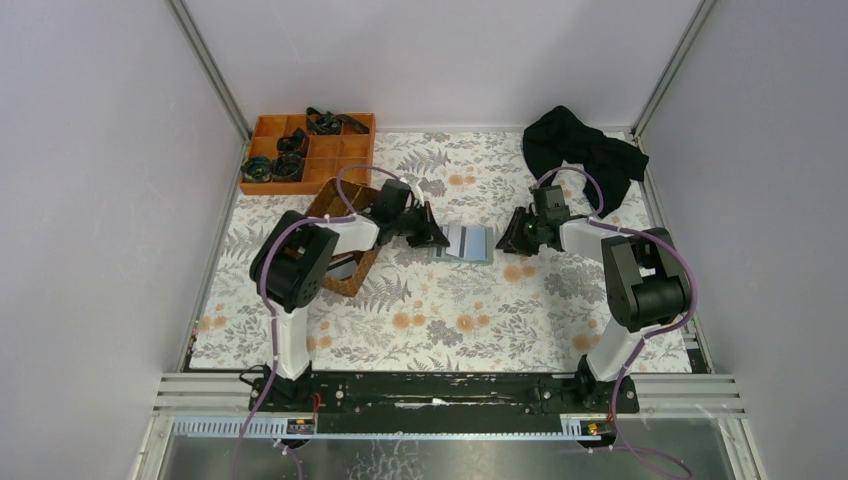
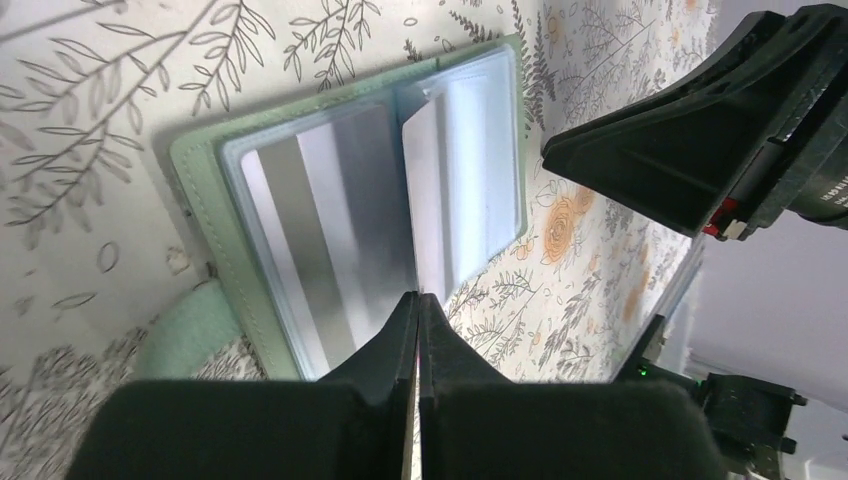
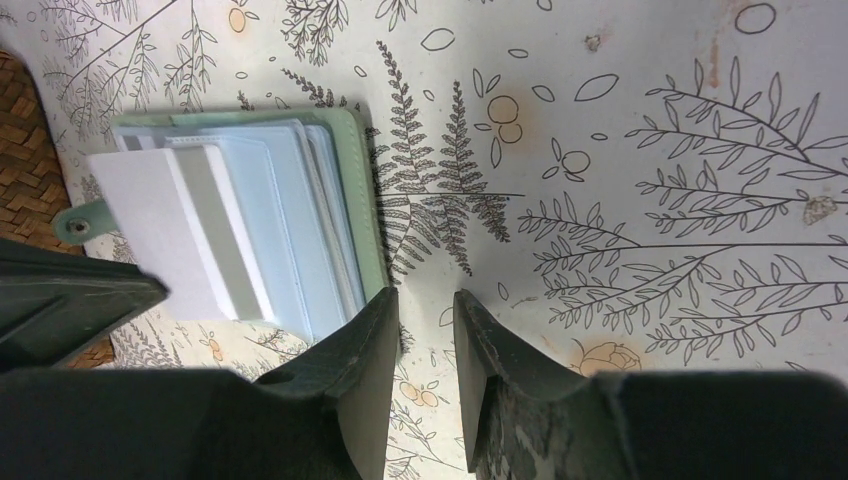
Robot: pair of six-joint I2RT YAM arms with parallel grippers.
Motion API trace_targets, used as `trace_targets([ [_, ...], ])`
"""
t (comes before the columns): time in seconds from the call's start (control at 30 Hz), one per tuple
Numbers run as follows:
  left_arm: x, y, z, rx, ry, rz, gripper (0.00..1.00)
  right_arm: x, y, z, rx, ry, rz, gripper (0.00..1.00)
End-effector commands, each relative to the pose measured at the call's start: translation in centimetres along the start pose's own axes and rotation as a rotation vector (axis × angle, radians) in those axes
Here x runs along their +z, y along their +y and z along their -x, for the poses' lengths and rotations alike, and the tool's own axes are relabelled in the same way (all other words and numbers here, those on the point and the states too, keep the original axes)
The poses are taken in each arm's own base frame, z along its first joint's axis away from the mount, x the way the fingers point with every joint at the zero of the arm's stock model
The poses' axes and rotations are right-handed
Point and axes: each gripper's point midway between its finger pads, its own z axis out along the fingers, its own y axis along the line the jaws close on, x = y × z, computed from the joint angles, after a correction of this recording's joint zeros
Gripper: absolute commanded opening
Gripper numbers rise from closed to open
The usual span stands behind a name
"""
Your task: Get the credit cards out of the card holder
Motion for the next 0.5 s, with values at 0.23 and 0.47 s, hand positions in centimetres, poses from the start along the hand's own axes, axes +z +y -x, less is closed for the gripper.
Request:
trace_targets([
  [0.23,-3.6,0.1,1.6,0.143,-0.088,0.159,0.00,0.5,-2.5,-3.0,0.018,0.096,-0.080,0.35],
  [0.47,-5.3,-5.4,3.0,0.204,-0.190,-0.078,0.00,-1.7,1.2,-2.2,-0.038,0.051,0.101,0.37],
])
